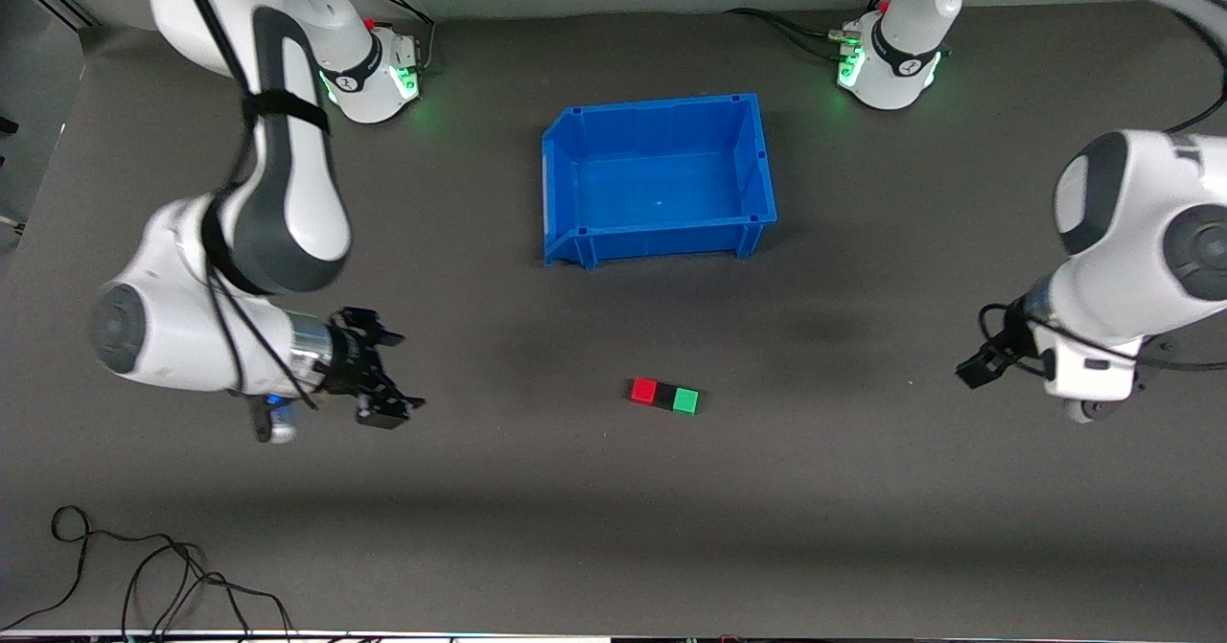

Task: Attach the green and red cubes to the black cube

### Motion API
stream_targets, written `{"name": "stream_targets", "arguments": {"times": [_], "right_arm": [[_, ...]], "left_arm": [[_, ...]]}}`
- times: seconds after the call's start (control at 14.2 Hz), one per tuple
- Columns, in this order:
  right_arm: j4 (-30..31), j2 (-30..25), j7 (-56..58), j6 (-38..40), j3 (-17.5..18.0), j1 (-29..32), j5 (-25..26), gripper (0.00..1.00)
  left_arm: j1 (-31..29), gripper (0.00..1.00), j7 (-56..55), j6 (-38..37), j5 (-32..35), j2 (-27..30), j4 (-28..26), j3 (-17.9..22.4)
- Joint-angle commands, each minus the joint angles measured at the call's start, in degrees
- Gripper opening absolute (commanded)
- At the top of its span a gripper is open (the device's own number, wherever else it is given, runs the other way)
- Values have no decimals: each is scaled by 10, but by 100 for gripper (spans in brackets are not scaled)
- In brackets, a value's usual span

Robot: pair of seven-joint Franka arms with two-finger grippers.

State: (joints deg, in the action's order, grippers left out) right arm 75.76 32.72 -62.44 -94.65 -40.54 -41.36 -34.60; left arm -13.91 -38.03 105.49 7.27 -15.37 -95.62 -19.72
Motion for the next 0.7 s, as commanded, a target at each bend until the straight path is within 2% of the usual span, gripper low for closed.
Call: {"name": "stream_targets", "arguments": {"times": [0.0,0.14,0.28,0.42,0.49,0.63], "right_arm": [[26,-68,70,36,-2,-8,90,100],[59,-121,117,36,-3,-8,147,100],[83,-171,175,33,3,8,198,100],[100,-207,254,33,5,26,233,100],[103,-221,301,33,7,44,237,100],[106,-239,400,33,40,101,246,100]], "left_arm": [[-62,100,230,-65,-61,59,-20,-4],[-77,100,387,-133,-116,54,47,-1],[-78,100,396,-120,-99,54,77,-1],[-74,100,394,-109,-49,65,75,-1],[-69,100,385,-108,-33,68,73,-1],[-70,100,346,-104,-26,67,72,-2]]}}
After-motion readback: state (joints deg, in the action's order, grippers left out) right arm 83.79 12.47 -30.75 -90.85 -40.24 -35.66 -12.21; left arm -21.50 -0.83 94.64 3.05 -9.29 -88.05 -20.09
